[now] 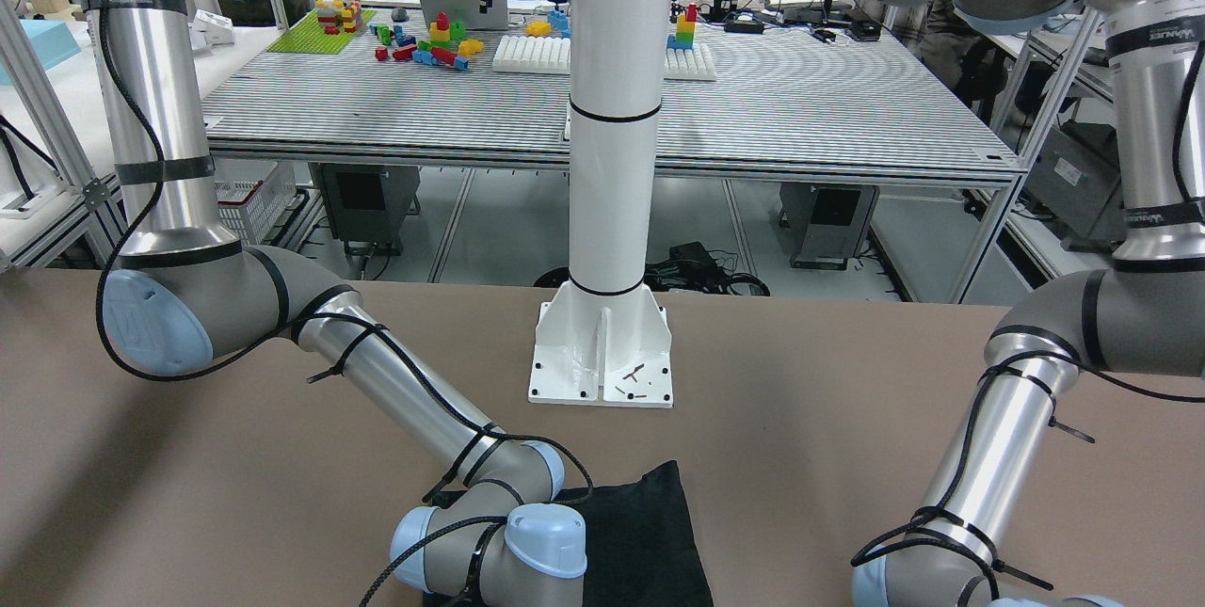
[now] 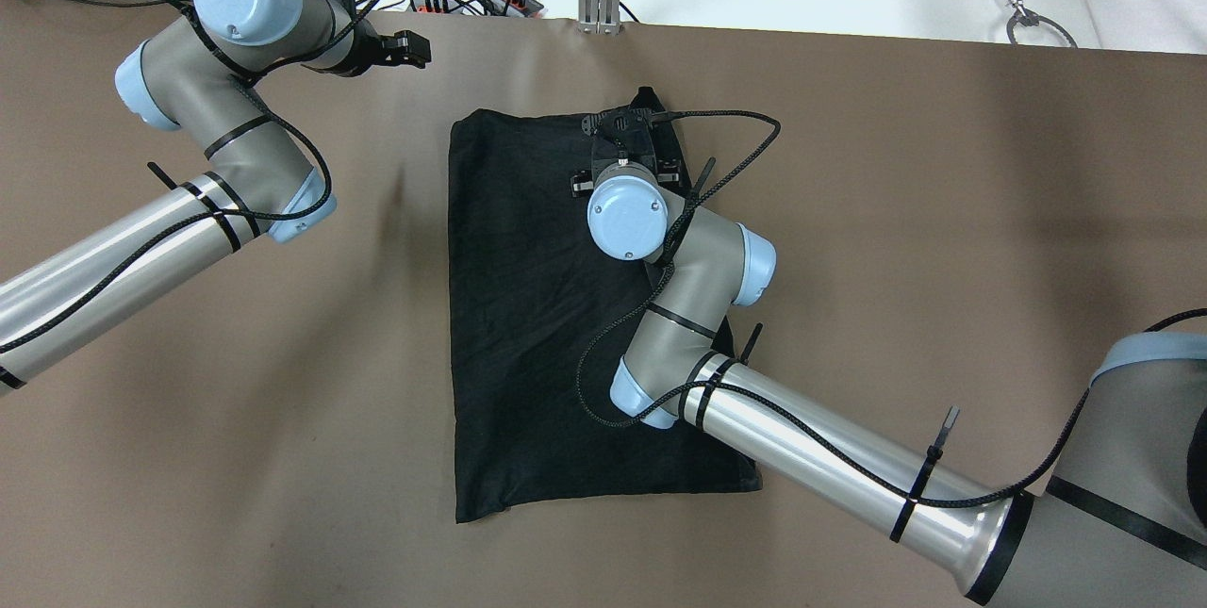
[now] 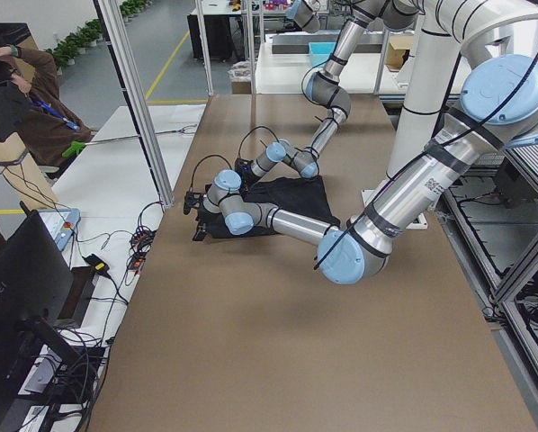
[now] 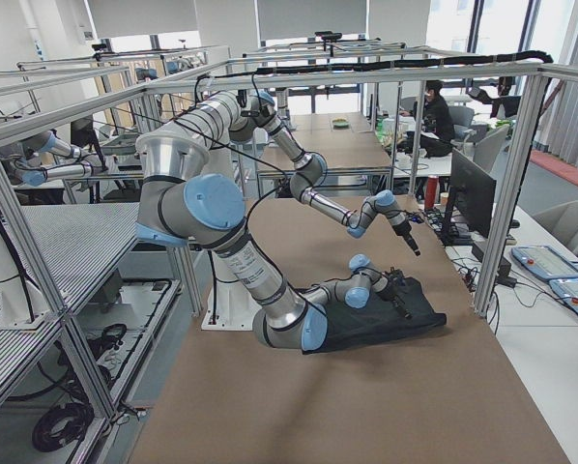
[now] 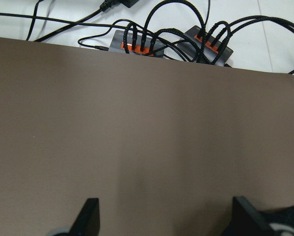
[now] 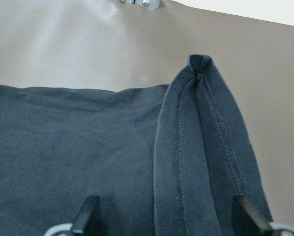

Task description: Fold clothes

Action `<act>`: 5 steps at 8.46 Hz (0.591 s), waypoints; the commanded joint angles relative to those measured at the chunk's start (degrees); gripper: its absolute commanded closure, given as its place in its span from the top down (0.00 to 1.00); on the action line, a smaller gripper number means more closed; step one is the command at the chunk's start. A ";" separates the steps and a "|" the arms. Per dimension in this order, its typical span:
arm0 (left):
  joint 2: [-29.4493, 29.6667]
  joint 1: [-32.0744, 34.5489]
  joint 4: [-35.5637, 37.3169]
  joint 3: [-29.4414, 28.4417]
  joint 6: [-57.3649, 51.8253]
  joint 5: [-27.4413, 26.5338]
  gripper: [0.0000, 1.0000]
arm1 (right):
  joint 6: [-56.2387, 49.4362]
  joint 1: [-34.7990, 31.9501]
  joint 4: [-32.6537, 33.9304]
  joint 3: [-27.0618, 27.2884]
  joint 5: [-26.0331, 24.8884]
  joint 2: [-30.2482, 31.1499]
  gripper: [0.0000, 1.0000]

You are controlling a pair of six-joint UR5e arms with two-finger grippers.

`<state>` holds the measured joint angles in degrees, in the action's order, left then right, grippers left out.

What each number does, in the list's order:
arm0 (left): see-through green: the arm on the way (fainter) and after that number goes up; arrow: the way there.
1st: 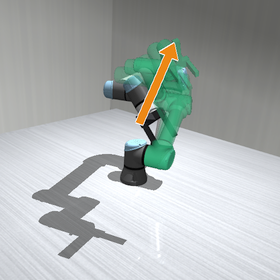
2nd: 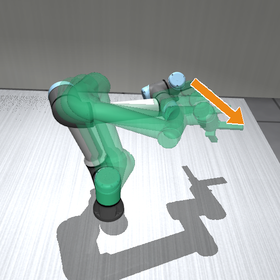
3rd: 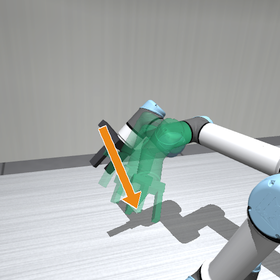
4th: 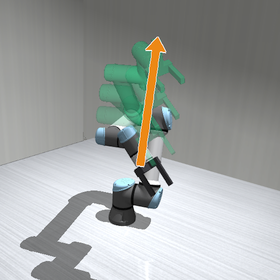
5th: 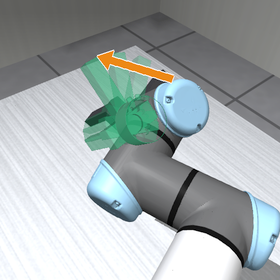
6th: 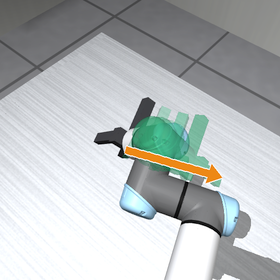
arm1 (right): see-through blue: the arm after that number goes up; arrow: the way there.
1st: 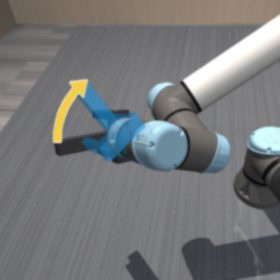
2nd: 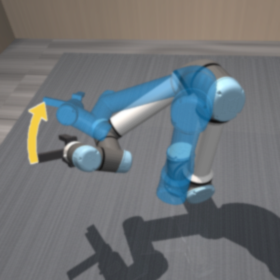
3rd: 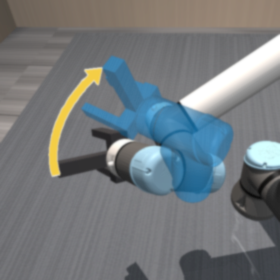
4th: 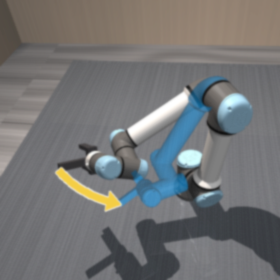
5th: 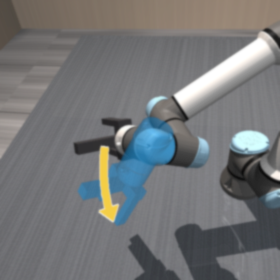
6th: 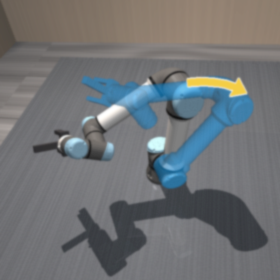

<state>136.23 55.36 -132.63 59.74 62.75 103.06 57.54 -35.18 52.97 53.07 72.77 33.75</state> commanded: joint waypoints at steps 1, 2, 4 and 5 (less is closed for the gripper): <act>0.00 -0.16 -0.08 -0.06 0.45 -0.06 0.95 | -2.26 -1.47 -0.15 -0.16 0.18 1.66 0.94; 0.00 -0.16 -0.17 -0.06 0.45 -0.06 0.95 | -2.17 -1.55 -0.15 -0.16 0.18 1.67 0.94; -0.18 -0.25 -0.26 0.29 1.06 -0.06 0.95 | -2.26 -2.86 -0.15 -0.07 2.01 1.67 0.94; -0.26 -0.60 -0.78 0.38 1.76 -0.06 0.95 | -2.61 -3.40 -0.15 0.02 2.64 2.45 0.94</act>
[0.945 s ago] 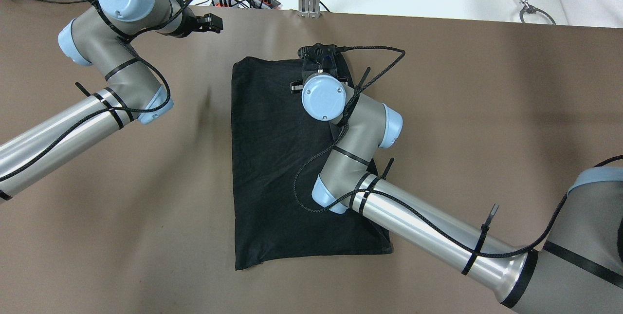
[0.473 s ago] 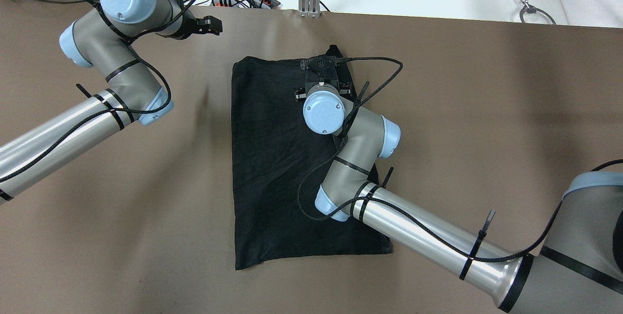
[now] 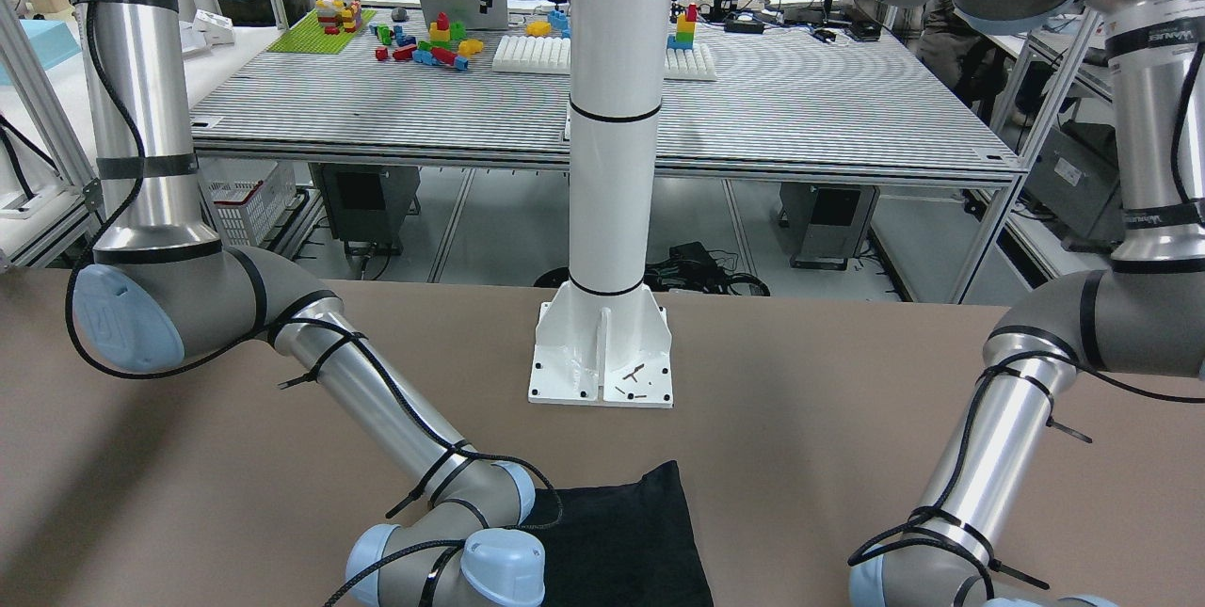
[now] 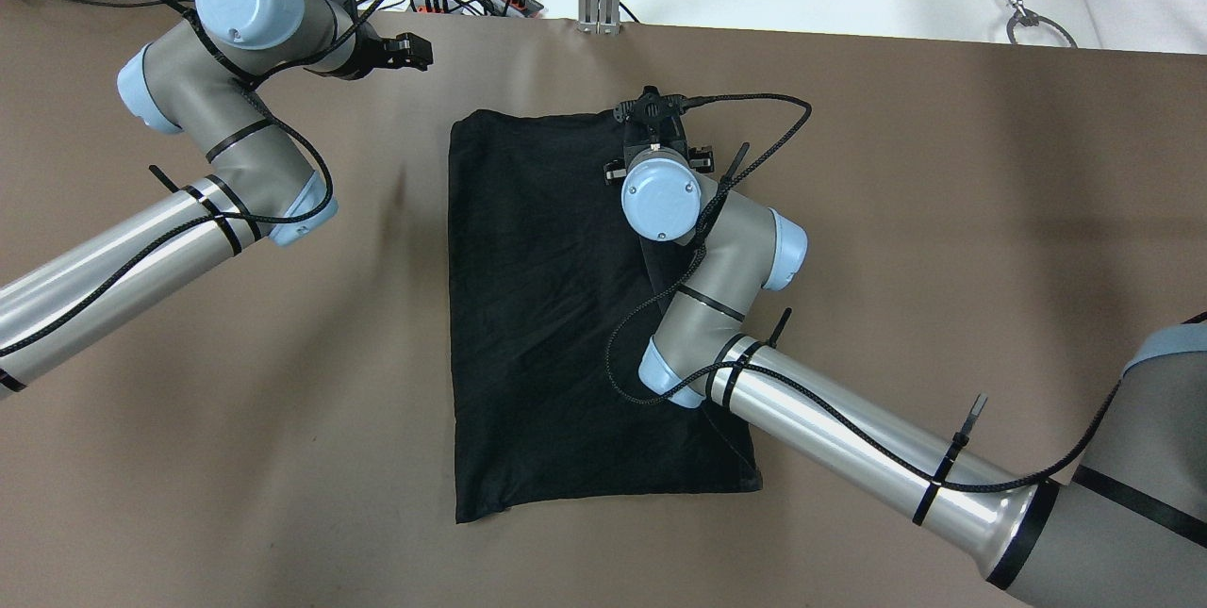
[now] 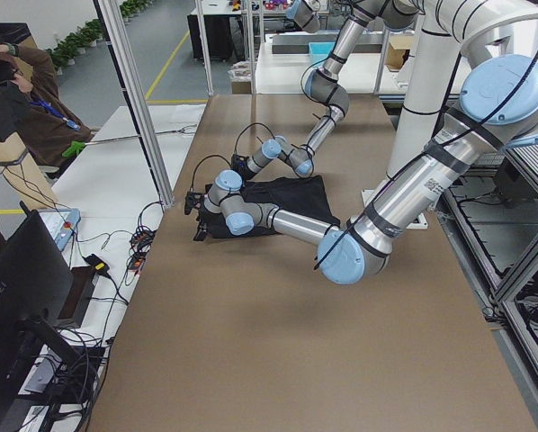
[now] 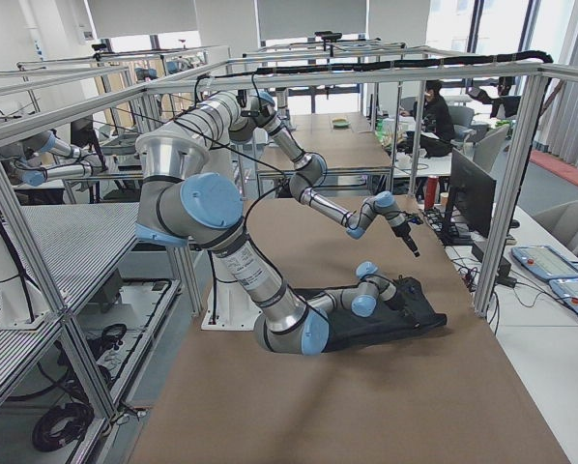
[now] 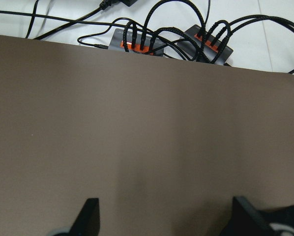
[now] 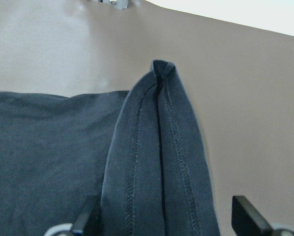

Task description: Fold clothes

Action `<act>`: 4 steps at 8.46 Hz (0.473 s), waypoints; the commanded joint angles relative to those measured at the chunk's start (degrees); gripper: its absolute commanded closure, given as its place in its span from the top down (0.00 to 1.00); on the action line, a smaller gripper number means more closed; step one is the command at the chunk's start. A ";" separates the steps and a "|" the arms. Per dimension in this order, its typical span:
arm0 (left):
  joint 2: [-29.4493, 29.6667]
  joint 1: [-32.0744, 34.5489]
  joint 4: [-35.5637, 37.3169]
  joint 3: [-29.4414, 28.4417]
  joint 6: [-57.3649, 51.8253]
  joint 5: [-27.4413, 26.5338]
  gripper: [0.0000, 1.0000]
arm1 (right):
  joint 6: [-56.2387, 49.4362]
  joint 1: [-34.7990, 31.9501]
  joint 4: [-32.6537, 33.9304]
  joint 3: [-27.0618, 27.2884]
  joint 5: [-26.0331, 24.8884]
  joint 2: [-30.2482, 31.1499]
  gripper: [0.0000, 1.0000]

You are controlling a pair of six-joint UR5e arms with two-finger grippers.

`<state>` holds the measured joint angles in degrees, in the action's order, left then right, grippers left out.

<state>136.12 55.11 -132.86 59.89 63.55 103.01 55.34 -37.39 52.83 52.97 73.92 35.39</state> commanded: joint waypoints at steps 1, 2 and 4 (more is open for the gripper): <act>-0.15 -0.96 -0.82 0.31 1.83 -1.04 0.95 | -0.41 -1.63 -0.09 0.20 1.57 2.04 0.94; -0.07 -1.93 -0.91 0.40 2.28 -2.10 0.95 | -0.49 -2.07 -0.09 0.46 1.75 3.09 0.94; 0.37 -2.11 -0.91 0.49 3.42 -2.46 0.95 | -1.89 -3.21 -0.09 0.73 3.32 3.54 0.94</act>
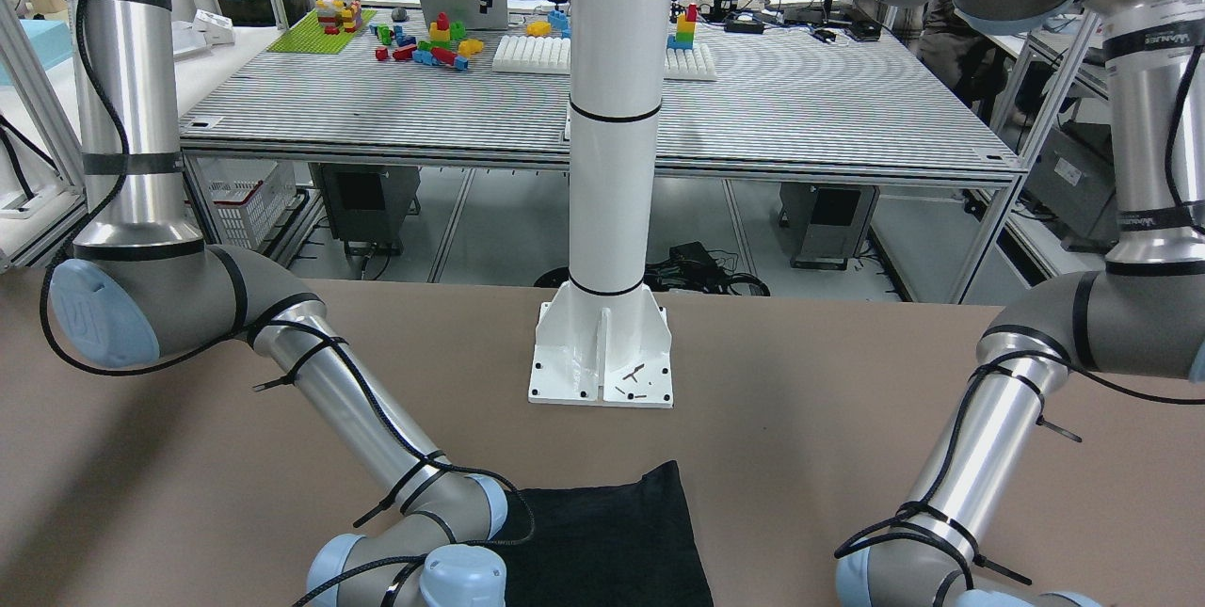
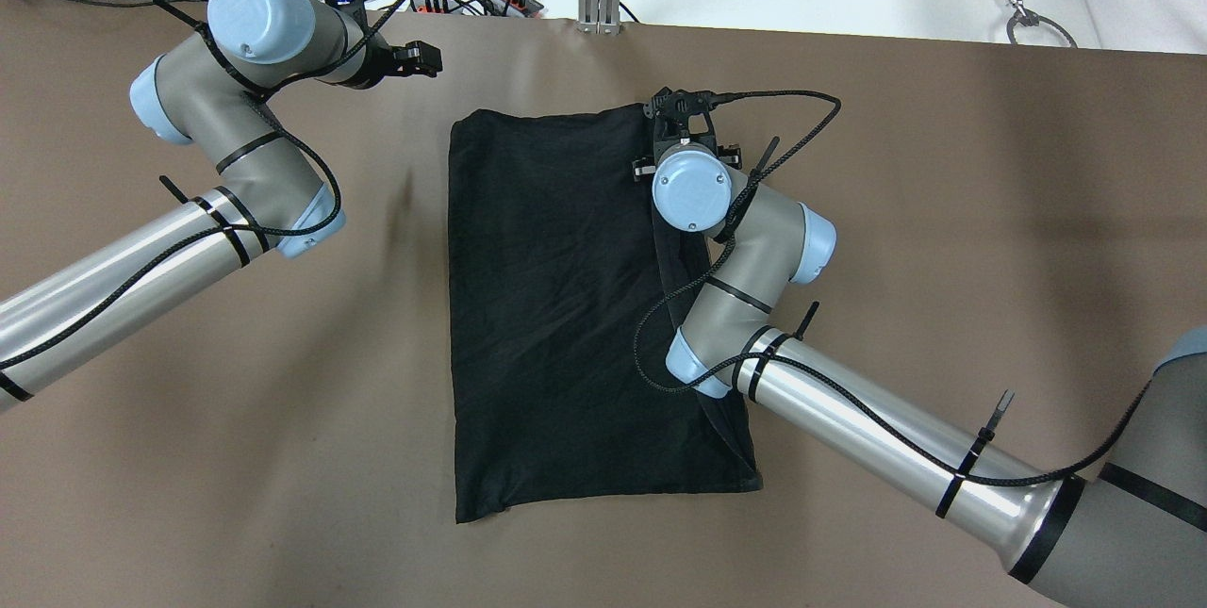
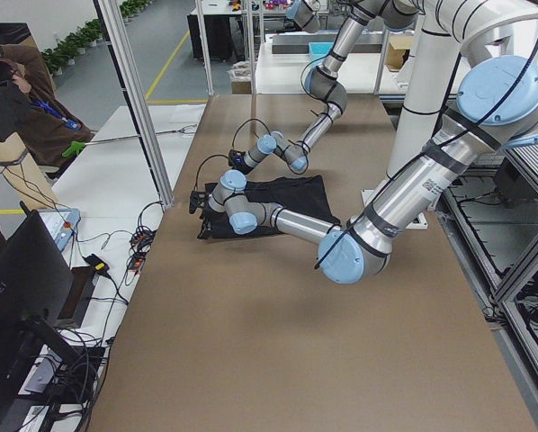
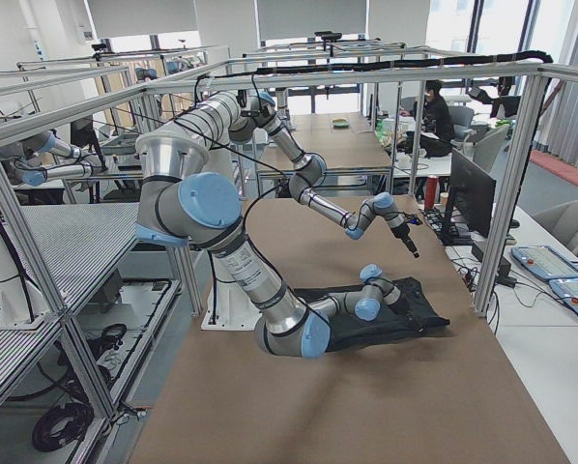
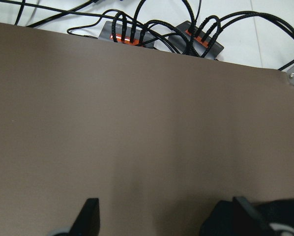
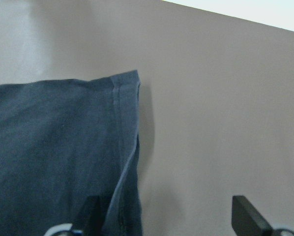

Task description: Fold clothes

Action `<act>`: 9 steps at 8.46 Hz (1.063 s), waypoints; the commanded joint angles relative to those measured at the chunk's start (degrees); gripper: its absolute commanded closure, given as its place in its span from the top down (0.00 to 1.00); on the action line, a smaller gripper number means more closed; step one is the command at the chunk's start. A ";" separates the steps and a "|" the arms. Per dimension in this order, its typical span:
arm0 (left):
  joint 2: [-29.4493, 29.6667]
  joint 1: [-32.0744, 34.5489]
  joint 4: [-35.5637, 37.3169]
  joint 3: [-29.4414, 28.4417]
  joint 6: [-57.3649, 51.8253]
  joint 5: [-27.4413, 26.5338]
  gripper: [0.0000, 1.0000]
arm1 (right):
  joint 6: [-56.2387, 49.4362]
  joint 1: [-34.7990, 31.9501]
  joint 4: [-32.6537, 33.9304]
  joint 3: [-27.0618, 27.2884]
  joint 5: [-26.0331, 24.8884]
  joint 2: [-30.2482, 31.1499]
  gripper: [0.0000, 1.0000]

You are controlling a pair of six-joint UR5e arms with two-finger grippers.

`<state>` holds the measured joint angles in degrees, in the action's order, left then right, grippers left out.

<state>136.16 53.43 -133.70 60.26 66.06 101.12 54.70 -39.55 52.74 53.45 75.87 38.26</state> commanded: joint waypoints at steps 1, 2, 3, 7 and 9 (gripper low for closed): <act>0.42 -1.30 -0.07 0.13 1.87 -1.01 0.95 | -1.53 -1.93 -0.01 0.78 2.51 1.90 0.94; 0.68 -1.57 -0.07 0.21 2.75 -3.02 0.95 | -2.57 -2.55 -0.18 3.04 4.27 4.26 0.94; 0.77 -2.09 -0.07 0.30 2.75 -3.13 0.95 | -3.02 -2.73 -1.75 4.72 4.37 6.54 0.94; 0.68 -2.45 -0.07 0.92 2.75 -3.13 0.95 | -1.72 -4.49 -1.33 12.27 13.50 6.04 0.94; 0.68 -2.71 -0.07 0.83 2.67 -3.21 0.95 | 3.28 -3.62 -0.10 13.53 13.25 4.21 0.94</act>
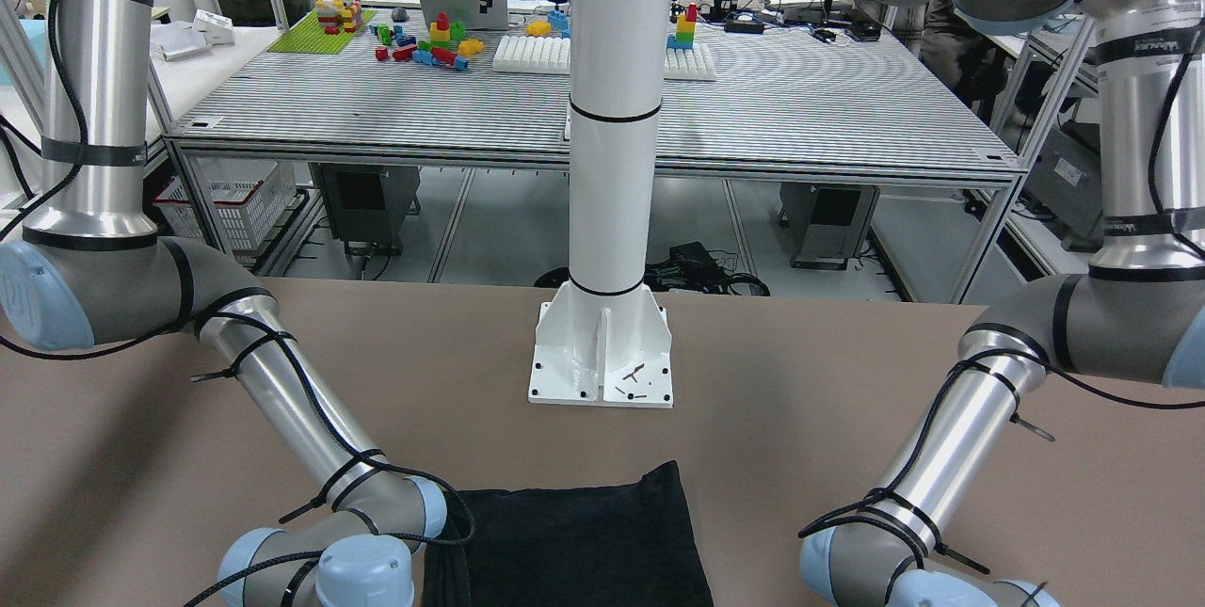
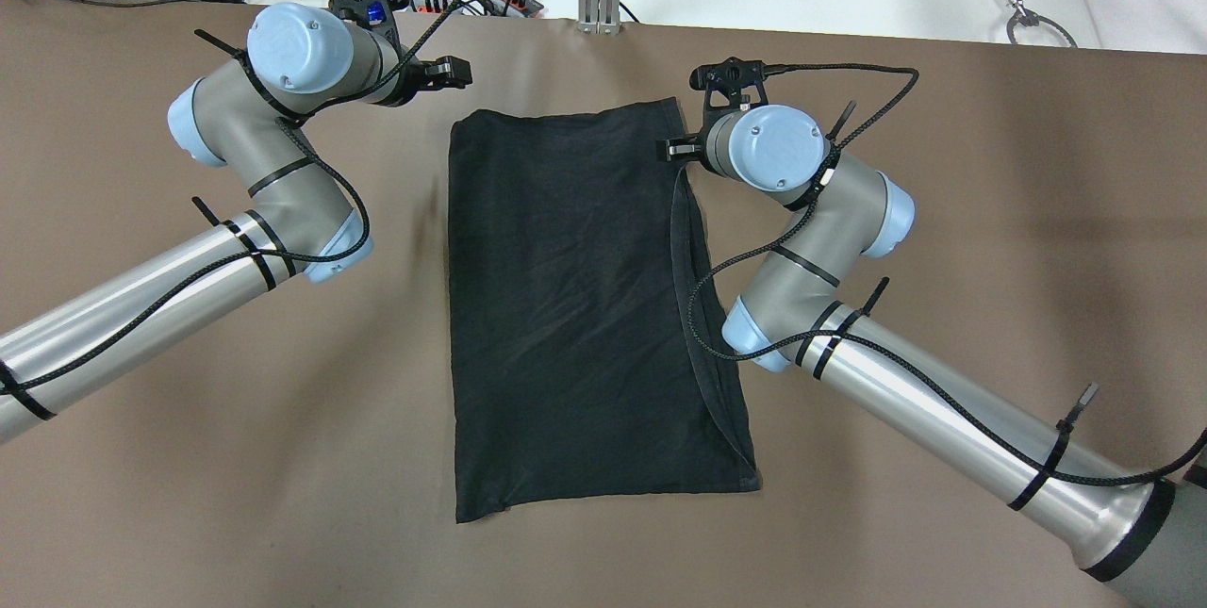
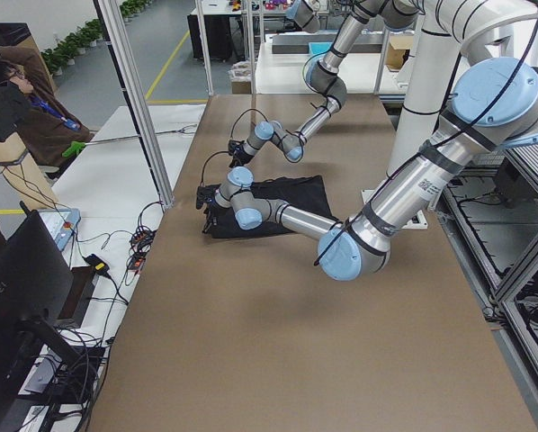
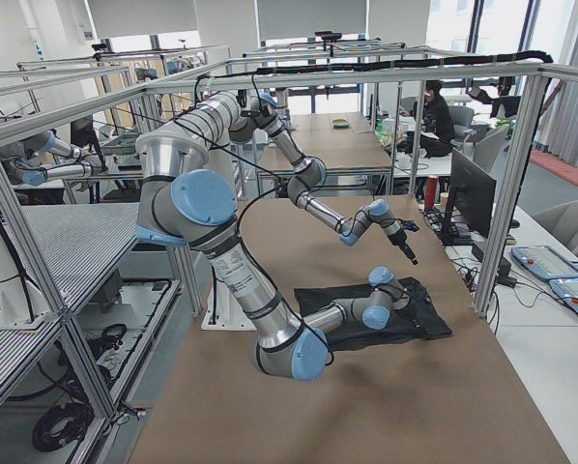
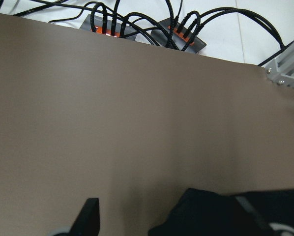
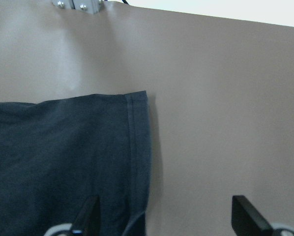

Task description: Fold clothes

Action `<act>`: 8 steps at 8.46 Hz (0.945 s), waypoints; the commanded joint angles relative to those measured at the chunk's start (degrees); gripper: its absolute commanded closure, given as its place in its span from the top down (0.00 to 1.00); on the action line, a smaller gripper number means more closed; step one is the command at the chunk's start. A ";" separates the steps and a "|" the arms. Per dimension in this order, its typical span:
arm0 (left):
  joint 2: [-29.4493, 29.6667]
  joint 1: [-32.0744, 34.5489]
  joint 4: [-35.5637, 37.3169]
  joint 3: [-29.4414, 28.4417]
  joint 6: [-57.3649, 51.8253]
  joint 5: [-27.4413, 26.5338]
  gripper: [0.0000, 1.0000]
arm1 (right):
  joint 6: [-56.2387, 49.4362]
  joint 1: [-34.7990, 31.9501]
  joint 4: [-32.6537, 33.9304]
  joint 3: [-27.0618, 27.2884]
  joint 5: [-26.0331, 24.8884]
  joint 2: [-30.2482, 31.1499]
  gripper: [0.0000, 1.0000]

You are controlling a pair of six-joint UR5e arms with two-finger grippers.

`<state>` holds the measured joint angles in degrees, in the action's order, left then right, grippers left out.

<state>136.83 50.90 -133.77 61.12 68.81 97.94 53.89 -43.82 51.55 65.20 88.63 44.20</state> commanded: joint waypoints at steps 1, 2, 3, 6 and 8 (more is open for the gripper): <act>0.01 -0.19 0.00 -0.04 -0.08 -0.03 0.95 | 4.38 2.23 1.87 1.95 0.41 -1.23 0.94; 0.10 -0.19 0.00 -0.04 -0.08 0.05 0.95 | 4.47 3.99 2.06 1.95 0.15 -0.44 0.94; 0.10 -0.28 0.00 0.05 -0.08 0.05 0.95 | 4.29 4.09 2.06 2.21 0.14 1.05 0.94; 0.45 -0.28 0.00 0.05 0.01 0.05 0.95 | 4.20 5.93 11.33 12.72 0.58 6.23 0.94; 0.54 -0.28 0.00 -0.04 -0.08 -0.03 0.95 | 4.29 6.73 12.17 13.21 0.23 6.86 0.94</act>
<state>137.27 50.63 -133.77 61.16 68.79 97.96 58.12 -37.87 61.74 76.61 89.11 50.03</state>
